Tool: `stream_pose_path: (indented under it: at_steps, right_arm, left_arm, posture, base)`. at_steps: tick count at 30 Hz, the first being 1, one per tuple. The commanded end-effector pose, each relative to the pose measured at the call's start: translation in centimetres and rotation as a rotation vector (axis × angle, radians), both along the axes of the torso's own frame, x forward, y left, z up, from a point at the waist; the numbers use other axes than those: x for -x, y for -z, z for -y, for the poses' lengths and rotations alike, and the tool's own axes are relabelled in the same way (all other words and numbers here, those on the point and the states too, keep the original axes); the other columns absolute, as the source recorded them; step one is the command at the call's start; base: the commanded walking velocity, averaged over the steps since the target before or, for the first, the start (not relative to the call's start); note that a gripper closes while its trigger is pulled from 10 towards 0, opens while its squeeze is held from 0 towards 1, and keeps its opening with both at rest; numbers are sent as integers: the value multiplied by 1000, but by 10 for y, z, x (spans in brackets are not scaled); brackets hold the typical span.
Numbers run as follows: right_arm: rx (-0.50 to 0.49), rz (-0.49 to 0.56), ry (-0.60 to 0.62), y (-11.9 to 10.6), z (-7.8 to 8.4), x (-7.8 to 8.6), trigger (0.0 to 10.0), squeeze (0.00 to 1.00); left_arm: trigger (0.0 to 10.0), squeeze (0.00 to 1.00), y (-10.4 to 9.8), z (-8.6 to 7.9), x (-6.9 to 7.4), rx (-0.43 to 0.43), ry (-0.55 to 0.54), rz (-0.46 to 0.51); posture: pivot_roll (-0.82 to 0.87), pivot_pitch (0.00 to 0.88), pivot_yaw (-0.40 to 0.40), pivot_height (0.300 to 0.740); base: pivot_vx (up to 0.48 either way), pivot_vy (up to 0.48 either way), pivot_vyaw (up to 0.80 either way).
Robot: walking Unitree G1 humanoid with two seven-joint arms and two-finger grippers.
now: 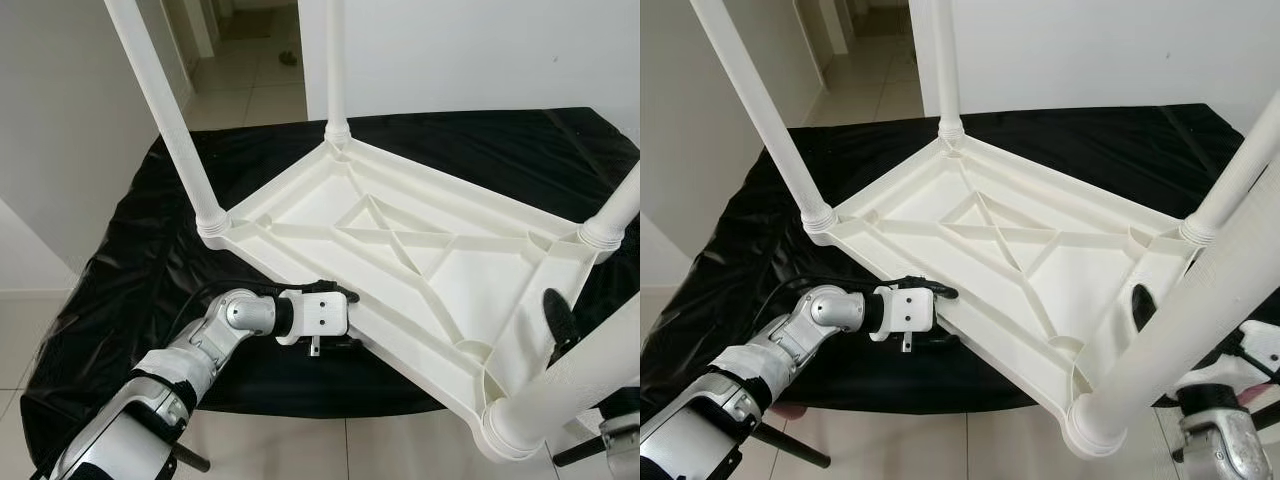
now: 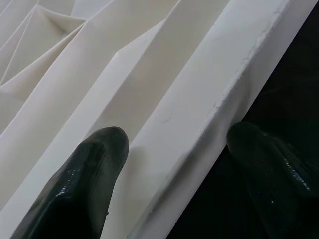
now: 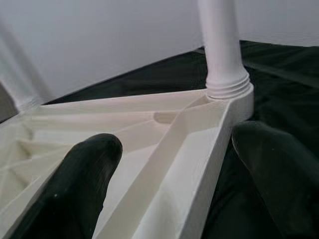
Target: Building children table
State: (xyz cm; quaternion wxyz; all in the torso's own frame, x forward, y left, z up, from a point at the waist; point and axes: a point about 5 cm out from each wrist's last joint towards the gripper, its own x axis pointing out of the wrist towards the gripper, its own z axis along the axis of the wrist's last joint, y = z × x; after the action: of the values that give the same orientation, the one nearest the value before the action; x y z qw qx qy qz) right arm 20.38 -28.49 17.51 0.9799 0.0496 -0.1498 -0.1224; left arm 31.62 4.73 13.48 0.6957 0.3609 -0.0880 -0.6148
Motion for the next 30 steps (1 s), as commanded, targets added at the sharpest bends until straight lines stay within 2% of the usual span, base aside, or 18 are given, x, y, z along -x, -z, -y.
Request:
stream_pose_path:
  at_steps: [1, 6, 13, 23, 27, 30]
  right_arm:
    - [-26, -22, 49, 6, -2, -2, 10000, 0]
    - [-68, -50, 32, 10, -4, -6, 10000, 0]
    - [-181, -94, 89, 24, -11, -29, 10000, 0]
    - [-226, -108, 98, 29, -21, -45, 10000, 0]
    - [-236, -117, 67, 30, -26, -53, 10000, 0]
    - [-305, -105, -18, 29, -36, -73, 10000, 0]
  left_arm:
    - [10000, 0, -2, -1, -3, 19, -27, 27]
    - [10000, 0, -2, -2, -3, 20, -26, 28]
    - [10000, 0, -2, -4, -4, 19, -26, 35]
    - [10000, 0, -2, -6, -4, 21, -27, 41]
    - [10000, 0, -3, -6, -5, 22, -27, 45]
    - [10000, 0, -8, -5, -8, 25, -31, 62]
  posture:
    - [-145, 119, 113, 740]
    - [-142, 118, 114, 740]
    - [-131, 117, 110, 740]
    - [-115, 123, 106, 740]
    - [-106, 127, 101, 740]
    - [-97, 134, 93, 740]
  base:
    - [0, 0, 0]
    - [0, 0, 0]
    - [0, 0, 0]
    - [0, 0, 0]
    - [0, 0, 0]
    - [0, 0, 0]
